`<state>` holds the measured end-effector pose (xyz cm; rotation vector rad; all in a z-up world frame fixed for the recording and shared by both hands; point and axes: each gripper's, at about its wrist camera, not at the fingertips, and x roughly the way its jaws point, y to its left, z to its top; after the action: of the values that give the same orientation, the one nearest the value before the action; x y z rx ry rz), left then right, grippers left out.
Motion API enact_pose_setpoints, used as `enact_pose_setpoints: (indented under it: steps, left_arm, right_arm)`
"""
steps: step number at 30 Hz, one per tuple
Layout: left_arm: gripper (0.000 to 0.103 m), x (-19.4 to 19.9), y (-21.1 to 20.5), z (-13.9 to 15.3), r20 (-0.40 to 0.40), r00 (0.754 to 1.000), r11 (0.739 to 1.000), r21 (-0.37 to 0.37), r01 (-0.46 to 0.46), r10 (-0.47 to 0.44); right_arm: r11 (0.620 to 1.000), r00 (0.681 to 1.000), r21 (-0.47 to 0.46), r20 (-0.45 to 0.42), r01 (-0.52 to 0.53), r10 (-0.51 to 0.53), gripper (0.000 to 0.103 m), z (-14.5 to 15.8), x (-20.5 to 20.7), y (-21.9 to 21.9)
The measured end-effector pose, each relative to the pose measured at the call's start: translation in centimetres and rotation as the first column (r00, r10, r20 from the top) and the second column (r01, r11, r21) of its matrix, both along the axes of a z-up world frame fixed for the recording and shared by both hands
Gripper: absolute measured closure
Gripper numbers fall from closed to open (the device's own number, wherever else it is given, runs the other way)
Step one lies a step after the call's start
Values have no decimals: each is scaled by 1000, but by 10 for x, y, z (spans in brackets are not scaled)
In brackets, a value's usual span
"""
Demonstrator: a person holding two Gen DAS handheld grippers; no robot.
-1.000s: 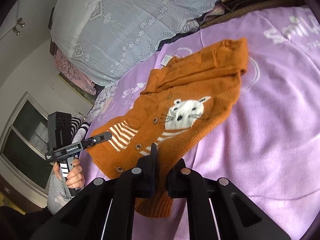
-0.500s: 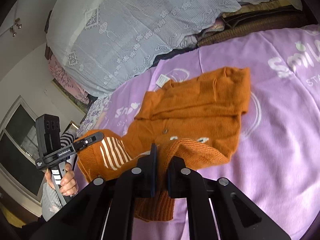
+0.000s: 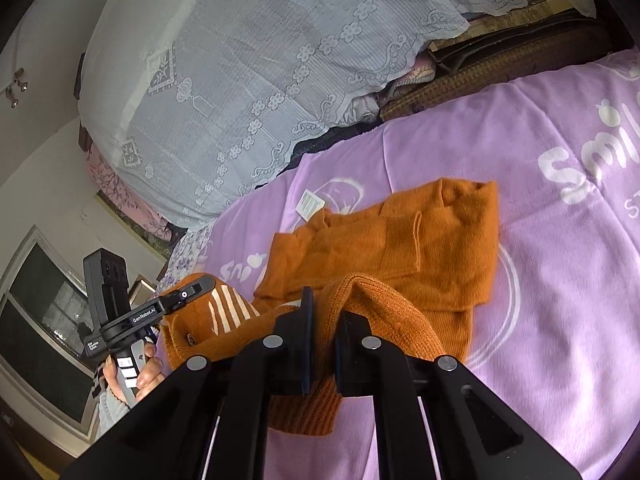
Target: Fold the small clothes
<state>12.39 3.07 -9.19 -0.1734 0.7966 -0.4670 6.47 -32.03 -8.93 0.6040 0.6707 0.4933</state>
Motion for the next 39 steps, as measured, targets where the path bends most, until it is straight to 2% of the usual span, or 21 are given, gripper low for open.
enact_pose_setpoints:
  steps: [13,18,21,24,25,26,27,28,29,30,32,36,38,39]
  left_arm:
    - [92,59,-11,-3,11,997,997,-21,-70,70]
    - [92,99,-8,-33,-79,987,989,-44,-143,140]
    - [87,121,0,-61,-149,973,979,-70,-191,179]
    - [86,128,10,-75,-171,968,970,-124,-207,185]
    - [86,129,13,-74,-177,968,970,-139,-202,176]
    - [84,127,16,-69,-167,971,967,-163,-198,171]
    - [77,121,22,-60,-135,972,958,-187,-215,192]
    - [53,116,25,-54,-111,971,953,-194,-231,213]
    - [36,106,31,-43,-67,966,946,-197,-259,250]
    - [34,97,35,-35,-38,963,944,-193,-268,265]
    - [34,88,38,-26,-29,970,951,-194,-240,239]
    - [34,78,37,-24,-96,985,964,-215,-158,140]
    - [33,73,28,-28,-128,989,975,-201,-95,70]
    - [32,73,21,-31,-144,989,980,-190,-52,24]
  right_arm:
    - [994,994,72,-69,86,-81,93,-22,64,-13]
    - [981,979,123,-155,150,-130,91,-53,101,-23]
    - [965,961,168,-225,199,-159,85,-77,118,-37]
    - [941,958,276,-260,196,-124,78,-91,120,-49]
    - [932,958,307,-264,193,-111,67,-91,118,-52]
    - [929,962,318,-248,189,-111,56,-88,114,-54]
    - [933,966,311,-233,182,-111,52,-83,111,-54]
    - [941,970,292,-219,170,-108,47,-77,107,-53]
    - [951,974,267,-201,154,-102,45,-70,103,-50]
    - [957,979,257,-185,136,-90,45,-64,99,-48]
    - [960,984,262,-171,94,-50,45,-56,92,-43]
    - [971,986,238,-162,2,37,45,-43,76,-21]
    - [978,984,199,-151,-59,90,45,-38,68,-5]
    - [983,980,150,-154,-107,130,45,-36,65,10]
